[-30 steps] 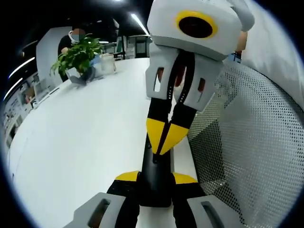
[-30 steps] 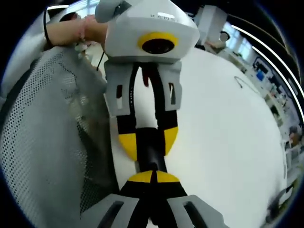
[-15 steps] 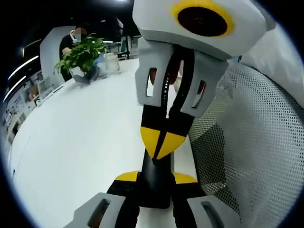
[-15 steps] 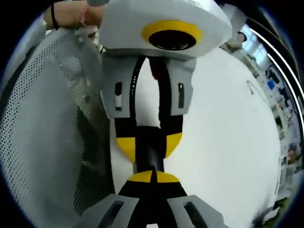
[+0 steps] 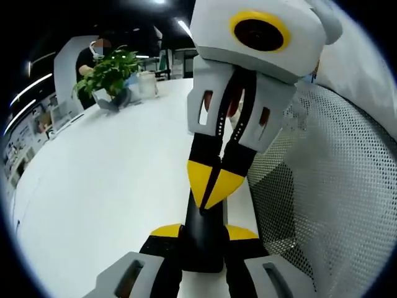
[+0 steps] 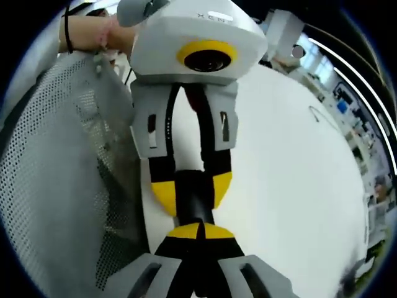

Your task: Press the specified remote control buttons in sequence, fully releasing each button before pressing the next.

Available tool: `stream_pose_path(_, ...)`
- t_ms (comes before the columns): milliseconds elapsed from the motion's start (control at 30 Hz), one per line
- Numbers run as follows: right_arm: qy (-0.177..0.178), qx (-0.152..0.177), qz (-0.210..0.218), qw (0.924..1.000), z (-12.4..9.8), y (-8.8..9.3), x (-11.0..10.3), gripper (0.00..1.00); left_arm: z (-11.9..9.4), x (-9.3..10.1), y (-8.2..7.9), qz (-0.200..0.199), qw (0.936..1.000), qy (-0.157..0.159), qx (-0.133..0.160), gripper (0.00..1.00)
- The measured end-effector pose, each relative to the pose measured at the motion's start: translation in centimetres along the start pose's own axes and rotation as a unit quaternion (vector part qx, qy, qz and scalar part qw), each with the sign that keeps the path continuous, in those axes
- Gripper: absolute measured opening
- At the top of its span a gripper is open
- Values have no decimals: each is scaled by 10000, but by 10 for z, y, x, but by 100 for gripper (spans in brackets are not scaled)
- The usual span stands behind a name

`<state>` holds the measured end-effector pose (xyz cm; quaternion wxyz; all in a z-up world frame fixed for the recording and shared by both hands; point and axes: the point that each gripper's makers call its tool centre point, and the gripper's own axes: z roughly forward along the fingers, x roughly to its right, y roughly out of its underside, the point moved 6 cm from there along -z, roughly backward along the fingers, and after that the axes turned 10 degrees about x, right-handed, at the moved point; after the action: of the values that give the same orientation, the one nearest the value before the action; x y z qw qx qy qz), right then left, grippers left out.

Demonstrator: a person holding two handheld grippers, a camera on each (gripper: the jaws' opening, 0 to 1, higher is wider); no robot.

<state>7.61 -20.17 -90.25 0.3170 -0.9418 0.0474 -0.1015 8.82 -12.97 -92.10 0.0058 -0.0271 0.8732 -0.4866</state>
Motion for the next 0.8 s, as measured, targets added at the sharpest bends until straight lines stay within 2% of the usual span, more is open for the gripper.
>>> stream_pose_path(500,-124,-52,-79,9999,0,-2,-1,0,0,0,-1,24,10000,41,1,24)
stream_pose_path(733,-515,-489,-362,9968,5,-8,4,0,0,0,0,26,10000,88,27,24)
stream_pose_path(800,-537,-544,-415,9962,6,-8,4,0,1,1,-2,65,9999,80,-58,24)
